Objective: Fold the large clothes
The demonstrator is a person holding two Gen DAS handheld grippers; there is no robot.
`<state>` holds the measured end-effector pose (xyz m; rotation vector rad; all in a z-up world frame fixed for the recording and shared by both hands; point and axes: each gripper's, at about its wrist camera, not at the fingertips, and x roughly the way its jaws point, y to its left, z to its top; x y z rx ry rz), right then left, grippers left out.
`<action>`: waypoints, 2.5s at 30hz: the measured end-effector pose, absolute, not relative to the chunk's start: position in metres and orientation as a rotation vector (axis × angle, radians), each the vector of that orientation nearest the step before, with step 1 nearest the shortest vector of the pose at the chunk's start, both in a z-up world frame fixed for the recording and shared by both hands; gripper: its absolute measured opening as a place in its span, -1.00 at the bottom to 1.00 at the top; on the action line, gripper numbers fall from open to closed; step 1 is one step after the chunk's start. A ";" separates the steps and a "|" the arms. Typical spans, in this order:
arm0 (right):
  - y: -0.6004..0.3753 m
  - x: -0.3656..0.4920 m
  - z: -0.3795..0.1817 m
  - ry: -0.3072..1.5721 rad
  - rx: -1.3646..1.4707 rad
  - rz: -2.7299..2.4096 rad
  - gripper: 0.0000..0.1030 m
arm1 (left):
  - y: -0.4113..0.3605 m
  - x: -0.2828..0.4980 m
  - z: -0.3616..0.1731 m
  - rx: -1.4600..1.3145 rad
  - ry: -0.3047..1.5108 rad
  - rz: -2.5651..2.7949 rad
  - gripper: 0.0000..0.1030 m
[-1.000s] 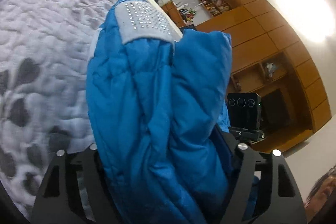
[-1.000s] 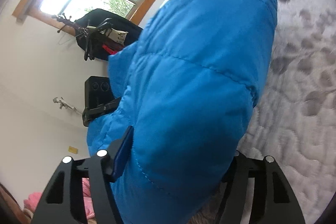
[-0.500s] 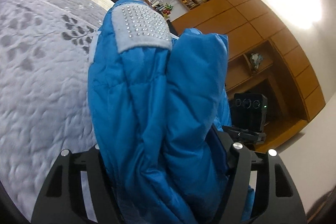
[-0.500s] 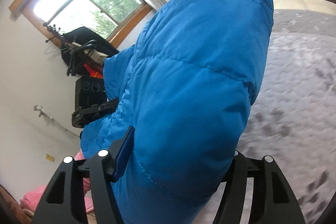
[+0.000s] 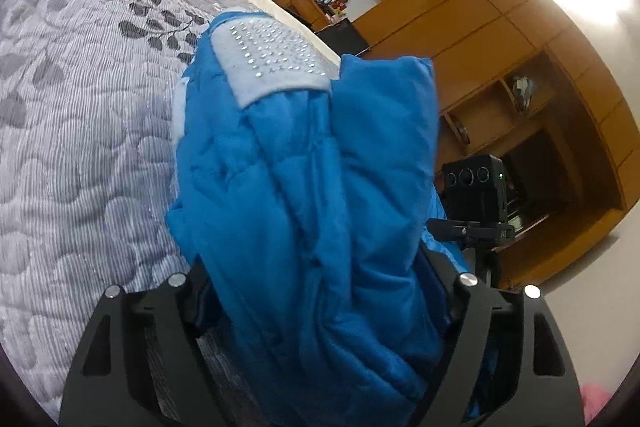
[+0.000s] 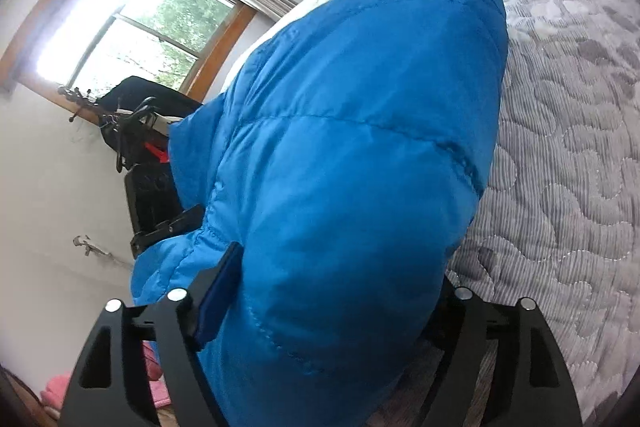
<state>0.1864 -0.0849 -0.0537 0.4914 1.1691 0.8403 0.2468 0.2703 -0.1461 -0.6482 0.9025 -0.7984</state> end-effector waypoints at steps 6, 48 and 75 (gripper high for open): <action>-0.079 0.177 -0.046 1.135 0.454 0.776 0.68 | 0.283 0.226 -0.138 -0.639 0.888 -0.716 0.53; -0.025 0.045 0.036 0.958 0.051 0.511 0.80 | 0.289 0.114 -0.100 -0.414 0.985 -0.405 0.71; -0.062 -0.034 0.038 0.938 -0.022 0.110 0.92 | 0.231 0.014 -0.023 -0.126 0.877 -0.068 0.89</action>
